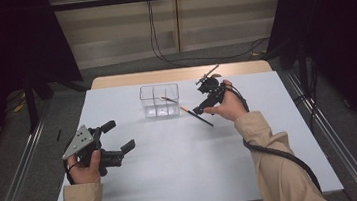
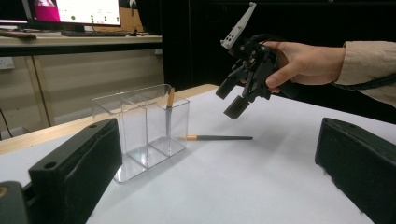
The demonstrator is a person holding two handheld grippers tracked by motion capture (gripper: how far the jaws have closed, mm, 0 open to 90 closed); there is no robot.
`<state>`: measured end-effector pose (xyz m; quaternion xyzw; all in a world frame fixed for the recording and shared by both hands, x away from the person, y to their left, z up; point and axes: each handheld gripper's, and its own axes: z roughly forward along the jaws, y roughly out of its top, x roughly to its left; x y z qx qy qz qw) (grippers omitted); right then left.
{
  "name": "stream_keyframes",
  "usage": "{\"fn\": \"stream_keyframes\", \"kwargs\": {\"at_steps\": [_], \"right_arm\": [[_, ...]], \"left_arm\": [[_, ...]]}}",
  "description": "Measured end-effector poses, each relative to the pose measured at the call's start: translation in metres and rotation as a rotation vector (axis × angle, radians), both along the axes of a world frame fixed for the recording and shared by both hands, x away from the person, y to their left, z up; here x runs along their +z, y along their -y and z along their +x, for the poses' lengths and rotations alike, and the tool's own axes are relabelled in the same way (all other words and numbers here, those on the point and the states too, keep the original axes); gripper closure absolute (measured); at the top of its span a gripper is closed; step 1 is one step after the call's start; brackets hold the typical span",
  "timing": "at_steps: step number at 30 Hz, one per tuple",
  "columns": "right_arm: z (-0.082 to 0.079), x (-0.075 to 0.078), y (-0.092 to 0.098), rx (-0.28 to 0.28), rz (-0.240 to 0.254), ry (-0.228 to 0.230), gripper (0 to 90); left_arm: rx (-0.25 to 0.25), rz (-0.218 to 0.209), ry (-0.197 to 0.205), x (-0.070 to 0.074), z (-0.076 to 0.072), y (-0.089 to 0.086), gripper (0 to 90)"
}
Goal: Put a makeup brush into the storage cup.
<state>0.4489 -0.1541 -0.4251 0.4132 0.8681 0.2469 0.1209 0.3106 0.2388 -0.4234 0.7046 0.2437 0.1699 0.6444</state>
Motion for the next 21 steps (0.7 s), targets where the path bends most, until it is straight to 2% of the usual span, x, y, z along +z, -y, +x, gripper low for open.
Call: {"fn": "stream_keyframes", "kwargs": {"at_steps": [8, 21], "right_arm": [[0.003, -0.002, -0.004, 0.011, -0.049, -0.042, 3.4], [0.008, -0.011, -0.007, 0.020, -0.088, -0.106, 5.6]], "left_arm": [[-0.002, 0.001, 0.000, 0.000, 0.000, 0.000, 0.6], [-0.003, 0.000, -0.005, -0.002, 0.001, 0.000, 0.6]]}}
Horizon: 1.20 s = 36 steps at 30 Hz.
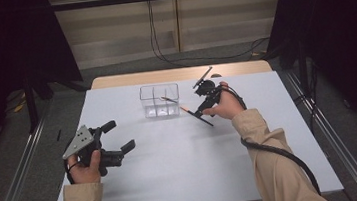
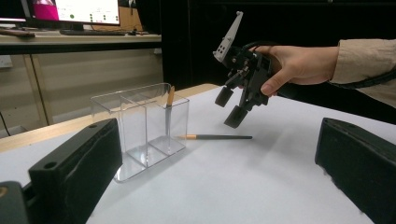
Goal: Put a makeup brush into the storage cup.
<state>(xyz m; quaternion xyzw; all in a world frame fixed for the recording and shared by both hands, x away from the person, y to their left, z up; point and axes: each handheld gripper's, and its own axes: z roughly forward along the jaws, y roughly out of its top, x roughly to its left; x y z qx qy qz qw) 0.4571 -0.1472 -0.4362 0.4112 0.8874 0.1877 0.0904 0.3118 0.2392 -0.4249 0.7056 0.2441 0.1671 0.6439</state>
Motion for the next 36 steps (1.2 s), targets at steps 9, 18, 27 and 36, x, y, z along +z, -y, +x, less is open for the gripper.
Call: {"fn": "stream_keyframes", "kwargs": {"at_steps": [9, 18, 27, 36], "right_arm": [[0.001, 0.001, -0.001, 0.027, -0.053, -0.040, 6.5], [0.002, -0.005, -0.001, 0.043, -0.083, -0.078, 7.6], [0.002, -0.008, -0.002, 0.048, -0.096, -0.109, 9.7], [0.002, -0.014, 0.001, 0.045, -0.116, -0.104, 8.8]], "left_arm": [[-0.001, 0.001, 0.001, 0.000, 0.000, 0.001, 0.6], [-0.001, 0.005, 0.005, 0.000, 0.000, 0.000, 0.6], [0.002, 0.007, 0.005, 0.001, 0.000, 0.000, 0.6], [0.015, 0.008, 0.008, 0.001, 0.000, 0.000, 0.5]]}}
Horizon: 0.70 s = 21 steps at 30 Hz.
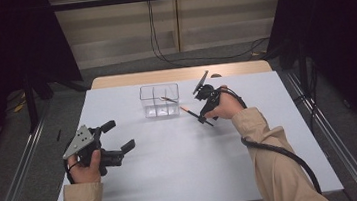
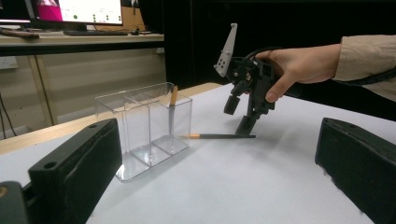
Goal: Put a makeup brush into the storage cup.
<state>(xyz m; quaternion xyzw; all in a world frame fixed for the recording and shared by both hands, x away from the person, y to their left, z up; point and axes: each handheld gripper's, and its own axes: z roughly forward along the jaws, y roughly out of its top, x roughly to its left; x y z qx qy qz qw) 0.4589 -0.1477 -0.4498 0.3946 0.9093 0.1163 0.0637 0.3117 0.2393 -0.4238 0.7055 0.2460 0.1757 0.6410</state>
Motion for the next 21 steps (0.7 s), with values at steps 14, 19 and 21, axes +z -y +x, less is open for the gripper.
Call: {"fn": "stream_keyframes", "kwargs": {"at_steps": [14, 19, 21], "right_arm": [[-0.0027, -0.0048, 0.0000, 0.045, 0.027, -0.060, 29.1], [-0.0026, -0.0062, -0.0018, 0.062, 0.022, -0.063, 32.7], [-0.0025, -0.0060, -0.0030, 0.069, 0.018, -0.060, 33.8]], "left_arm": [[-0.004, 0.010, 0.001, 0.0006, 0.0001, 0.0007, 0.5], [-0.005, 0.009, -0.002, -0.0001, 0.0002, 0.0012, 0.5], [-0.004, 0.012, 0.000, 0.0002, 0.0003, 0.0009, 0.5]]}}
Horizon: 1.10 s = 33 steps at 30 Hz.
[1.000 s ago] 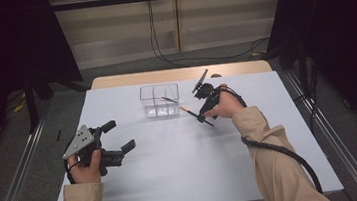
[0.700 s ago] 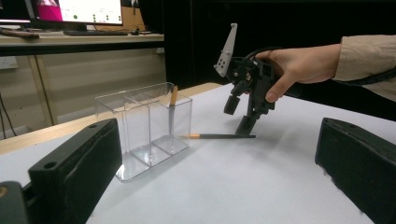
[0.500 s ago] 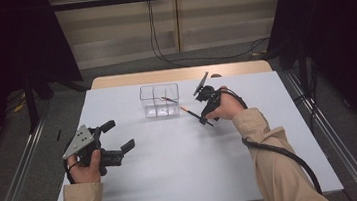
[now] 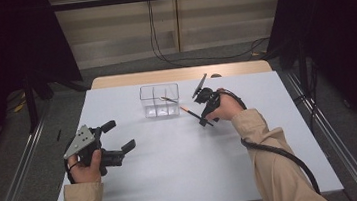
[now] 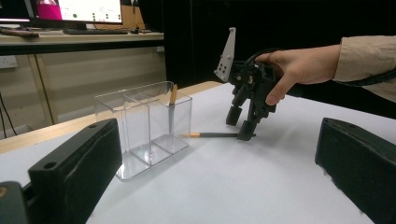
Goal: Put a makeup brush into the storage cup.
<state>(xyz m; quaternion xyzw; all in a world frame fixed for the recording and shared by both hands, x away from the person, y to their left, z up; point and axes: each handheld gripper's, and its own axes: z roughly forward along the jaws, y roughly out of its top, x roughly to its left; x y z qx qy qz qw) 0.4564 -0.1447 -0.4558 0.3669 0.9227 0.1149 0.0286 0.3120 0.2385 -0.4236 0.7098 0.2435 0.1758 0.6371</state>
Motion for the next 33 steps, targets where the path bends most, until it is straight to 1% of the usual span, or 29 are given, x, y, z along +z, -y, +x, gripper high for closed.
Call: {"fn": "stream_keyframes", "kwargs": {"at_steps": [2, 8, 11, 14, 17, 19, 21, 24, 25, 26, 27, 29, 30, 31, 32, 33], "right_arm": [[0.000, 0.000, -0.001, 0.003, 0.011, 0.003, 35.9], [0.001, -0.001, -0.004, 0.003, 0.004, 0.008, 40.0], [0.001, 0.000, -0.003, 0.008, 0.002, 0.011, 43.8], [0.000, 0.002, -0.004, 0.016, 0.001, 0.004, 54.8], [0.000, 0.002, -0.005, 0.033, -0.008, 0.007, 59.9], [-0.001, 0.003, -0.006, 0.042, -0.012, 0.001, 68.7], [-0.001, 0.003, -0.008, 0.051, -0.020, -0.003, 71.9], [-0.002, 0.003, -0.010, 0.043, -0.019, -0.011, 74.8], [-0.001, 0.003, -0.010, 0.041, -0.022, -0.010, 77.3], [-0.001, 0.003, -0.010, 0.036, -0.027, -0.020, 81.5], [-0.001, 0.003, -0.011, 0.025, -0.029, -0.027, 83.1], [0.000, 0.003, -0.010, 0.025, -0.033, -0.030, 84.0], [0.000, 0.003, -0.011, 0.005, -0.029, -0.035, 84.5], [0.000, 0.004, -0.011, 0.000, -0.034, -0.042, 84.7], [0.000, 0.004, -0.011, -0.022, -0.031, -0.050, 84.9], [0.001, 0.004, -0.011, -0.019, -0.033, -0.049, 84.9]], "left_arm": [[0.001, -0.001, 0.001, 0.000, 0.000, 0.000, 0.5], [-0.001, 0.004, -0.002, -0.001, 0.000, 0.001, 0.5], [0.003, 0.004, -0.003, -0.001, 0.000, 0.001, 0.5], [0.002, 0.008, 0.001, -0.001, 0.000, 0.001, 0.5], [-0.002, 0.010, -0.002, -0.001, 0.000, 0.002, 0.5], [-0.002, 0.015, -0.004, -0.002, 0.000, 0.002, 0.5], [-0.003, 0.015, -0.003, -0.001, 0.000, 0.003, 0.5], [-0.003, 0.021, 0.000, -0.001, 0.000, 0.003, 0.5], [-0.003, 0.022, 0.001, -0.001, 0.000, 0.004, 0.5], [-0.001, 0.025, 0.002, -0.001, 0.000, 0.004, 0.5], [-0.003, 0.024, 0.000, -0.001, 0.000, 0.004, 0.5], [-0.002, 0.021, -0.002, -0.001, 0.000, 0.003, 0.5], [-0.002, 0.023, -0.002, -0.001, 0.000, 0.003, 0.5], [0.001, 0.024, 0.000, -0.001, 0.000, 0.002, 0.5], [0.001, 0.022, -0.001, -0.001, 0.000, 0.002, 0.5], [0.001, 0.023, 0.000, -0.001, 0.000, 0.002, 0.5]]}}
